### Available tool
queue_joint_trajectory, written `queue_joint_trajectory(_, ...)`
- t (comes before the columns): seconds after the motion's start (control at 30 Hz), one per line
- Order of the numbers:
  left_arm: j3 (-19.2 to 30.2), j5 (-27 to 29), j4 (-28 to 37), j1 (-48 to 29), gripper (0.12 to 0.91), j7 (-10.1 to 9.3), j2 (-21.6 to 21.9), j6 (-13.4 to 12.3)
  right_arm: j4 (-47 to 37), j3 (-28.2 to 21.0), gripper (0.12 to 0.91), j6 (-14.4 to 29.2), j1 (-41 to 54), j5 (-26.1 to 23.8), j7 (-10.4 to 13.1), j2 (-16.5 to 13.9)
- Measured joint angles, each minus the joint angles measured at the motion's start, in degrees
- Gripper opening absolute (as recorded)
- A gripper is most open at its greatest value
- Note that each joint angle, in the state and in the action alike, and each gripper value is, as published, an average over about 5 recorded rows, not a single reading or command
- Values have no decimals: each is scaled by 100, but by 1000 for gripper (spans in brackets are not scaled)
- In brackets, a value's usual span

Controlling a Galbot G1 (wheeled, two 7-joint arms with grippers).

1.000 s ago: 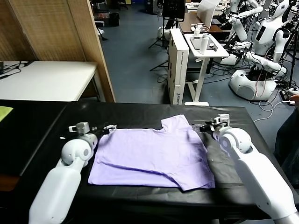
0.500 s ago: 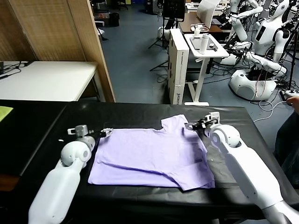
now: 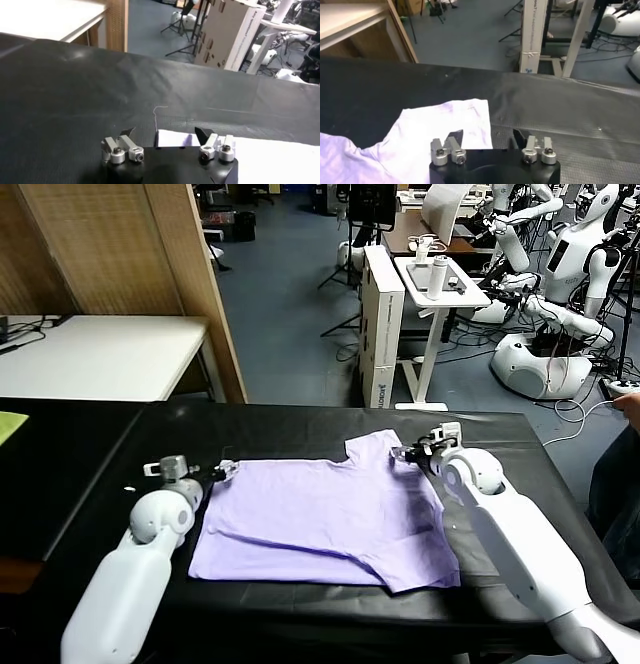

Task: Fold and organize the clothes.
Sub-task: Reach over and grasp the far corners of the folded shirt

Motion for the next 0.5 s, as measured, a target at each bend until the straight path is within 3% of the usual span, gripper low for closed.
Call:
queue_joint_trajectory(0.33, 0, 24, 13, 48, 721, 21, -8, 5, -50, 2, 279, 7, -20, -59, -57, 7)
queue_joint_trajectory(0.5, 1, 25, 3, 60, 597, 40, -5, 8, -47, 1, 152, 43, -37, -124, -114, 10)
